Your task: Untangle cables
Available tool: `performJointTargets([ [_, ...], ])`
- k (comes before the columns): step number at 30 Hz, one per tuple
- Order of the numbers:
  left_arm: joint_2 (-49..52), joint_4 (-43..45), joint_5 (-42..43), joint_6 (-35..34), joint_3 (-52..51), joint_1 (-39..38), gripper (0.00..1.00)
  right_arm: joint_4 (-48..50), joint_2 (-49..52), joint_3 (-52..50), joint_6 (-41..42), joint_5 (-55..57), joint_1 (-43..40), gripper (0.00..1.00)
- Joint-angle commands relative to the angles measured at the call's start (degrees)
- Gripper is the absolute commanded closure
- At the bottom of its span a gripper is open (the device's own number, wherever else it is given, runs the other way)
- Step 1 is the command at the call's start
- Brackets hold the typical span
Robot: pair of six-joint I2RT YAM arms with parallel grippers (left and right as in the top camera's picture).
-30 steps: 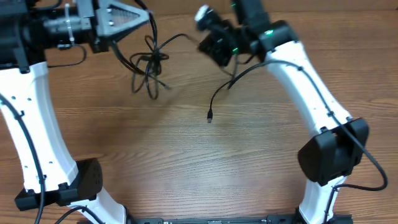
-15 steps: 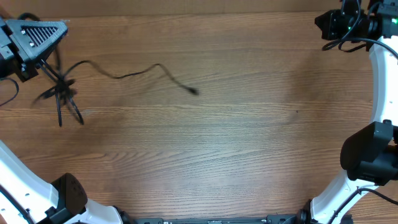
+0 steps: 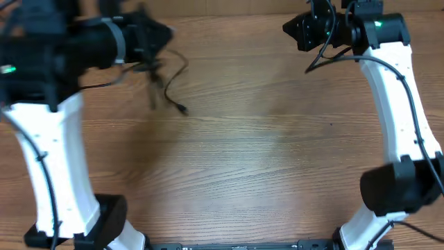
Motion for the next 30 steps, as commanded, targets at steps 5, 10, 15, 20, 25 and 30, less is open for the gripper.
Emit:
performJointTargets([
  [5,10.14,2.49,-34.07,16.57,0.48,-15.45,0.96,0.09,-12.79,0.94,0.22,-0.26,0.11,0.96],
  [10,19.91,2.1,-46.03,17.81,0.48,-18.29,0.96,-1.01,-16.11,0.94,0.2,-0.26,0.11,0.96],
  [15,26.97,-0.46,-54.66,9.6,0.48,-18.56,0.0,-5.03,-16.04,0.83,0.2,2.19,0.13,0.8],
  [20,23.87,-2.62,-55.78,3.32,1.68,-17.18,0.0,-9.18,-13.22,0.74,0.26,3.61,0.24,0.34],
  [25,13.9,-3.15,-48.89,0.87,3.61,-14.86,0.0,-9.7,-9.16,-2.67,2.38,1.57,2.71,0.32],
  [30,4.61,-2.93,-43.63,-0.28,3.61,-12.48,0.0,-6.6,-5.95,-9.75,8.13,0.61,8.24,0.32],
])
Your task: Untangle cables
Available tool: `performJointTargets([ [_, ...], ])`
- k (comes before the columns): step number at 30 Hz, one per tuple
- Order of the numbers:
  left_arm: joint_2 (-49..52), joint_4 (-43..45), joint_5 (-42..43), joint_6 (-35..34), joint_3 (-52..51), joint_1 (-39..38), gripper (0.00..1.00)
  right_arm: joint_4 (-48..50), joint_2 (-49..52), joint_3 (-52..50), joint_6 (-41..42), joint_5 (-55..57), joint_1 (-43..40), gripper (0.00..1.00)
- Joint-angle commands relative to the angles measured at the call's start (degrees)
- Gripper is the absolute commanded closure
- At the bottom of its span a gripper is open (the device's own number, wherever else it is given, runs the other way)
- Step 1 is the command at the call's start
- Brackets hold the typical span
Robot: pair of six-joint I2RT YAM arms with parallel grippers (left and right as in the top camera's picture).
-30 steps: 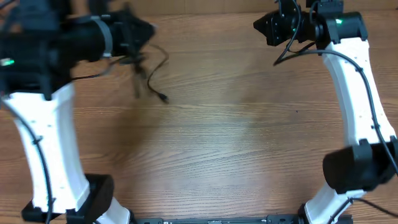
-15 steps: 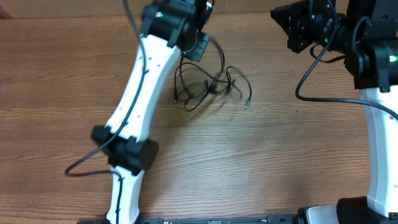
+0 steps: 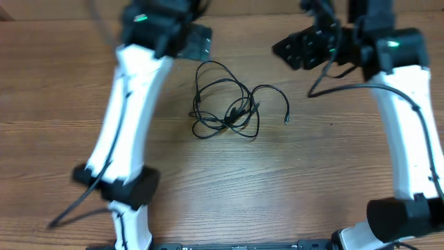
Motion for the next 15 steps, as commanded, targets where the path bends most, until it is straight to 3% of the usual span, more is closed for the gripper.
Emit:
performJointTargets([
  [1,-8.83,-0.48,4.42,-2.6,2.38,1.53,0.0,1.73,2.43,-4.9,6.47,-1.03,4.66,0.33],
  [5,-12.7,-2.12,4.46,-2.54,2.38,1.73,0.0,7.43,3.32,-12.37,24.98,10.91,10.05,0.31],
  [8,-13.66,-3.72,4.39,-2.49,2.38,1.73,0.0,11.56,3.32,-18.1,40.35,19.34,13.46,0.16],
  [11,-13.51,-5.53,4.33,-2.47,2.36,1.73,0.0,16.02,3.32,-23.26,49.57,19.96,16.2,0.08],
  [15,-13.07,-7.93,3.56,-2.05,2.36,1.73,0.0,25.09,3.32,-29.42,55.6,19.98,18.95,0.18],
])
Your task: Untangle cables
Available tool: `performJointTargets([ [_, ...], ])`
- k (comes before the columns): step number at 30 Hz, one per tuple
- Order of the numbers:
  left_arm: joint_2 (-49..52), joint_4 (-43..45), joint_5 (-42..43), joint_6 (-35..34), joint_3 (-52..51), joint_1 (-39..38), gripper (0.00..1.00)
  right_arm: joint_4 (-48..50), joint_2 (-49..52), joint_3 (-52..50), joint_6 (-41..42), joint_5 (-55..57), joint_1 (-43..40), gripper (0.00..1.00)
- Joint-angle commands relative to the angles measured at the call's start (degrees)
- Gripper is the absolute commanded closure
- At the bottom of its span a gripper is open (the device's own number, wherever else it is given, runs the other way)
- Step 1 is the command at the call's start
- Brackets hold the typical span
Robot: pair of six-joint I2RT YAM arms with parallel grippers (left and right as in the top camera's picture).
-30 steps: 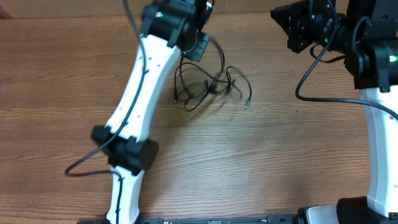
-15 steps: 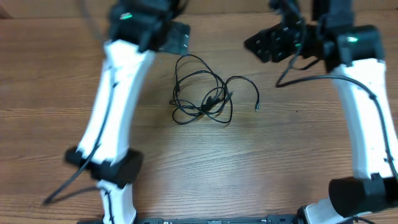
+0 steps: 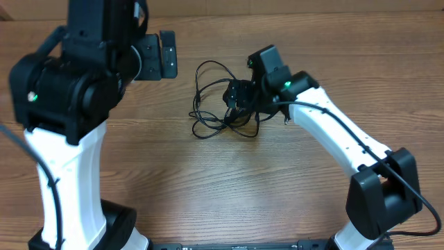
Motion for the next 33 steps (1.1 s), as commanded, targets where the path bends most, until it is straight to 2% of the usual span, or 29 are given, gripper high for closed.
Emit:
performJointTargets([
  [1,0.79,-1.14,-0.02,0.11,-0.44,-0.11,0.0,6.6,-0.66,-4.66,11.63,2.93,2.05,0.18],
  [8,0.79,-1.14,0.46,0.94,-0.48,-0.11,0.0,21.07,-0.33,-12.13,13.33,2.95,4.94,0.2],
  [24,0.79,-1.14,2.01,1.36,-0.61,-0.11,0.0,27.45,7.21,-13.22,13.07,5.49,5.44,0.21],
  [25,0.79,-1.14,1.95,1.4,-0.85,-0.11,0.0,28.26,7.85,-13.22,13.07,5.49,5.49,0.31],
  [26,0.79,-1.14,1.97,1.42,-1.01,-0.11,0.0,29.07,8.31,-13.22,13.07,5.46,5.49,0.47],
  [27,0.79,-1.14,1.97,1.42,-1.38,-0.11,0.0,30.14,8.55,-13.22,13.07,5.22,5.51,0.88],
  [28,0.79,-1.14,1.97,1.42,-1.66,-0.11,0.0,30.67,8.55,-13.22,13.07,5.22,5.51,0.96],
  [33,0.79,-1.14,1.97,1.42,-4.76,-0.11,0.0,34.67,7.37,-10.01,9.6,-1.38,5.51,0.96],
])
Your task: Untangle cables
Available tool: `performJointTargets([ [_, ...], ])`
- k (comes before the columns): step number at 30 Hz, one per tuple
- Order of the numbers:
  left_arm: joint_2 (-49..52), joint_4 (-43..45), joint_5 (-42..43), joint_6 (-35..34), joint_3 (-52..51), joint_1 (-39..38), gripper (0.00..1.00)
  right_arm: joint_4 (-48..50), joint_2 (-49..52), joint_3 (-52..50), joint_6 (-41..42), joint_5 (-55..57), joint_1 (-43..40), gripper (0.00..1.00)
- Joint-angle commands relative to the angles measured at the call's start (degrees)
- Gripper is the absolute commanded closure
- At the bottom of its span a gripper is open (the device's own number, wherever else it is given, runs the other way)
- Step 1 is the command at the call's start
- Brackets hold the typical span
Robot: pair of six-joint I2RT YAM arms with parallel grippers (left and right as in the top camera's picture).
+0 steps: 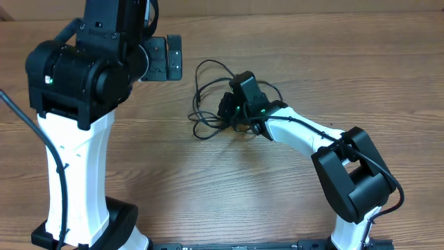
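A tangle of thin black cable (207, 97) lies in loops on the wooden table, left of centre toward the back. My right gripper (226, 108) is down on the middle of the tangle, its black body covering the knot. Its jaws are hidden, so whether they grip a strand cannot be told. The right part of the loops and the cable end lie under the right arm. My left gripper (167, 58) hovers open to the left of the tangle, behind it, clear of the cable and holding nothing.
The left arm's white link (76, 167) stands tall over the left side of the table (208, 187). The right arm (305, 135) stretches low across the table from its base at the front right.
My right gripper has shifted a little left and toward the front across the tangle, the arm now lying lower. The left gripper has edged slightly right. The cable loops look much the same.
At first a cable hung by my left gripper at the far left, with the right gripper high at the back right. Then the cable lay as a tangle mid-table with both grippers off it. Then the right gripper was down on its right part, now on its middle.
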Motion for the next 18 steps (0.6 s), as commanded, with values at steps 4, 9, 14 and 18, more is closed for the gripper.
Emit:
performJointTargets([
  [4,-0.46,-0.11,0.59,1.62,-5.53,-0.09,0.0,-3.67,-6.75,11.28,-5.14,-10.25,0.48,0.96],
  [9,-0.39,2.1,0.7,1.79,-11.85,-0.11,0.0,-20.17,-13.68,27.67,-13.33,-7.58,0.48,0.96],
  [14,-0.39,8.83,2.4,5.22,-20.24,-0.07,0.0,-37.75,-16.68,40.48,-22.86,0.48,-1.25,0.96],
  [18,-0.39,15.5,15.41,13.53,-27.08,0.07,0.0,-49.55,-17.07,49.18,-28.26,0.31,-5.07,0.96],
])
